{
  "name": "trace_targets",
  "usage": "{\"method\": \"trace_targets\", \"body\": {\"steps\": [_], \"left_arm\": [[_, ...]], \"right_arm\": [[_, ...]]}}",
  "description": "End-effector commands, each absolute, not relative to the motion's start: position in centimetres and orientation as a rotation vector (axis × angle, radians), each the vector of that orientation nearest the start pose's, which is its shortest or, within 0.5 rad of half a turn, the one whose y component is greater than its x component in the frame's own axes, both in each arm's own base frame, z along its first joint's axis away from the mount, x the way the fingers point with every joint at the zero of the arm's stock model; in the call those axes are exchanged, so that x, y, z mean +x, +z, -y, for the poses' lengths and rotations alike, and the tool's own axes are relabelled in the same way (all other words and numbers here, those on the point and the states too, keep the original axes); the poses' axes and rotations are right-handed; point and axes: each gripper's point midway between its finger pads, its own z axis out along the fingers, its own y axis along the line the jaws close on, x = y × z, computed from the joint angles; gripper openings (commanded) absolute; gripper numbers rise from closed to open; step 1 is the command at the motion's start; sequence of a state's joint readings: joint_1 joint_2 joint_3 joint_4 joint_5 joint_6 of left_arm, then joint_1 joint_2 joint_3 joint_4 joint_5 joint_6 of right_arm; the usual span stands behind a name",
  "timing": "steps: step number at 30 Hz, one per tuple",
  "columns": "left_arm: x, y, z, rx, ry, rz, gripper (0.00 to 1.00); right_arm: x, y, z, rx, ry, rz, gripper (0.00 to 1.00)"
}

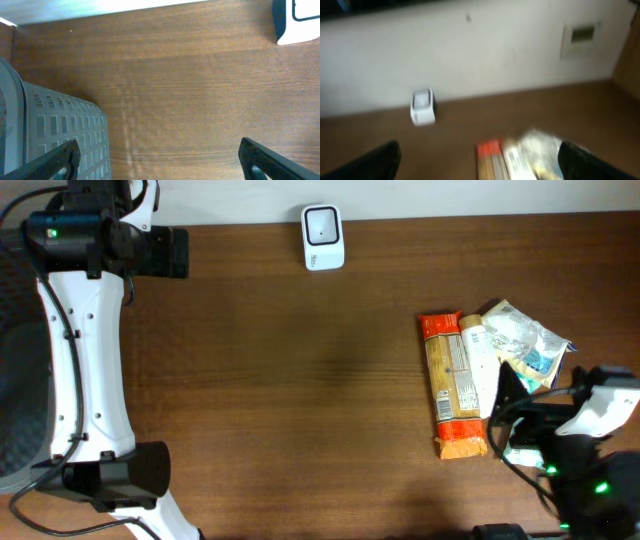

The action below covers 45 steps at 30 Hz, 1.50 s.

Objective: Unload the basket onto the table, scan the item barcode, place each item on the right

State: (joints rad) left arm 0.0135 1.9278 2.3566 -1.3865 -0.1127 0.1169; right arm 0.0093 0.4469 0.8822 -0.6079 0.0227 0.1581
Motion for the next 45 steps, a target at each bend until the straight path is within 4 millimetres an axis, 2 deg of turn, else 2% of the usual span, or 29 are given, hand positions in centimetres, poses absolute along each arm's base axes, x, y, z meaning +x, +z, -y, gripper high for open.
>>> {"method": "trace_targets", "body": {"steps": [1,2,4,7,10,12,15,42,44,45], "left_arm": [[44.8,32.7,-2.5,0.102,0.198,-2.501,0.99],[44.8,32.7,-2.5,0.102,0.198,-2.501,0.99],[44.8,32.7,-2.5,0.102,0.198,-2.501,0.99],[44.8,32.7,-2.5,0.102,0.198,-2.501,0.99],[44.8,32.7,-2.5,0.102,0.198,-2.501,0.99],[44.8,32.7,-2.5,0.102,0.198,-2.501,0.99],[44.8,32.7,-2.5,0.102,0.198,-2.501,0.99],[44.8,32.8,-2.5,0.102,0.198,-2.500,0.99],[44.1,34.0,-2.5,0.099,0.199,-2.472,0.99],[43.5,35.2,-2.5,0.095,0.200,-2.443,0.99]], "right_arm": [[22.9,29.8,0.1,0.153,0.124,-1.629,0.99],[23.3,28.2,0.1,0.148,0.129,-1.554,0.99],[23.8,26.5,0.1,0.143,0.134,-1.482,0.99],[24.3,22.7,0.0,0.138,0.140,-1.436,0.99],[24.7,19.3,0.0,0.142,0.135,-1.495,0.99],[24.7,18.2,0.0,0.144,0.133,-1.537,0.99],[24.6,15.5,-0.3,0.139,0.137,-1.648,0.98],[24.6,15.5,-0.3,0.138,0.139,-1.647,0.98],[24.6,15.5,-0.3,0.138,0.139,-1.647,0.98],[24.6,15.5,-0.3,0.138,0.139,-1.647,0.98]]}}
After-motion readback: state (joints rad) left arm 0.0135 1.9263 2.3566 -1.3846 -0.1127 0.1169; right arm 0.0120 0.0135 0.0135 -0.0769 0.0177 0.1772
